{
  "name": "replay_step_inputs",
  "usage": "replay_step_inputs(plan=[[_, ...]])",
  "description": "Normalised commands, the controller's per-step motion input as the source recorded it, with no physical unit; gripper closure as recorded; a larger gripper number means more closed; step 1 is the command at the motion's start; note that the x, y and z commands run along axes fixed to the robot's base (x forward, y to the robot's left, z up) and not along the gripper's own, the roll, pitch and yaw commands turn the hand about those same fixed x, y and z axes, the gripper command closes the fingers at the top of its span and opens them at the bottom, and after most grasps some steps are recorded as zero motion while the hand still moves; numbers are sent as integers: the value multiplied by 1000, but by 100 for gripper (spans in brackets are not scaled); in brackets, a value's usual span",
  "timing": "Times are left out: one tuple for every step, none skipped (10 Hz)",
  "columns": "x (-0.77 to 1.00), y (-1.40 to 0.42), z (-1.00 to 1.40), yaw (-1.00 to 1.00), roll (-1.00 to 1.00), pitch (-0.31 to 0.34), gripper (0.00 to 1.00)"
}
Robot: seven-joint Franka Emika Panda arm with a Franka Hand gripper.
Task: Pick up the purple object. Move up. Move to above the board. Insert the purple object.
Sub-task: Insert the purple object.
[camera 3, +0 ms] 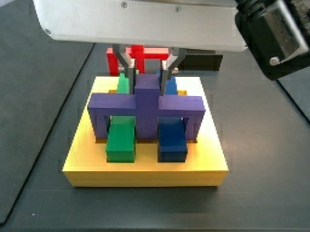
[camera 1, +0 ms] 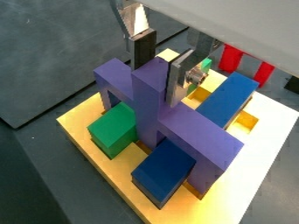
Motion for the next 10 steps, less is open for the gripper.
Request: replay_step_inputs(plan=[[0, -66, -140, 0, 7, 0, 100], [0, -231, -6, 0, -16, 0, 100], [0, -243, 0, 0, -30, 0, 100], [0, -194, 0, 0, -37, -7, 100], [0, -60, -40, 0, -14, 0, 100], [40, 0, -151, 0, 0, 0, 100], [206, 160, -340, -29, 0, 0, 100], [126, 151, -446, -69, 0, 0, 100], [69, 94, -514, -74, -17, -19, 100], [40, 89, -609, -54, -71, -59, 100]])
